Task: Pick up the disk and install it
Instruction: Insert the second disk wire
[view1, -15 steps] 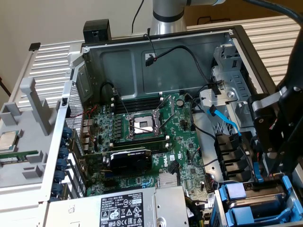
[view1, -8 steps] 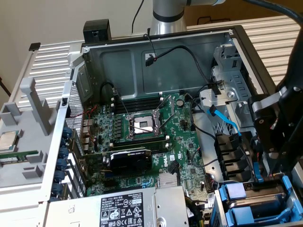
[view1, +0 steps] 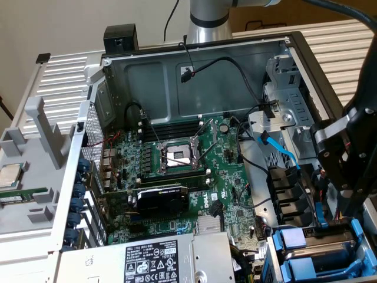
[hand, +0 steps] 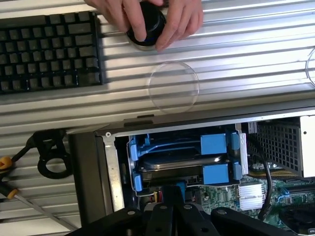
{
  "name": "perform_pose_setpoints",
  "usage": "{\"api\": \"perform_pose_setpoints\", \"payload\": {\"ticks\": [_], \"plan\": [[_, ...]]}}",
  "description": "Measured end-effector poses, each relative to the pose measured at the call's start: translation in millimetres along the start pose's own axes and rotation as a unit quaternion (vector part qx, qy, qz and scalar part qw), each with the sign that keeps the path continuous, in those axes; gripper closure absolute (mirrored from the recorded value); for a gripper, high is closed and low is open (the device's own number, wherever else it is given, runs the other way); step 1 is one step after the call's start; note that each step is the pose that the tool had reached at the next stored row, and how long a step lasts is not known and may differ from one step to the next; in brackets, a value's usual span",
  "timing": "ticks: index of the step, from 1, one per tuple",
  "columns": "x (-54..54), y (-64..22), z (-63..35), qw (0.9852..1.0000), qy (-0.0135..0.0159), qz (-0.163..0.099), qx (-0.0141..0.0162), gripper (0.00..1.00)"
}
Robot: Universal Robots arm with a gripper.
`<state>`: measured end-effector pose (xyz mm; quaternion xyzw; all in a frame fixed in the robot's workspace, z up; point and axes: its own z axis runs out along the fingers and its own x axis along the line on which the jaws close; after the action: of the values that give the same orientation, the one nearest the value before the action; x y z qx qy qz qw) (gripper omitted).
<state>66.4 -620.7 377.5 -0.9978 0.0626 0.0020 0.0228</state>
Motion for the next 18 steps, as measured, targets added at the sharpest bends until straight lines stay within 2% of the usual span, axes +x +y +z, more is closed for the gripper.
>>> {"api": "perform_pose_setpoints", "payload": {"ticks": [3, 9, 15, 18], "plan": [[-4.1, 0.5, 0.2, 1.0000, 0.0018, -0.001, 0.0003, 0.89], [-7.4, 0.4, 1.3, 1.0000, 0.0017, -0.006, 0.0001, 0.89], [-8.9, 0.6, 4.5, 0.9991, 0.0000, -0.043, -0.0001, 0.89], [-9.7, -0.4, 8.6, 0.9987, -0.0003, -0.050, -0.0001, 0.89]]}}
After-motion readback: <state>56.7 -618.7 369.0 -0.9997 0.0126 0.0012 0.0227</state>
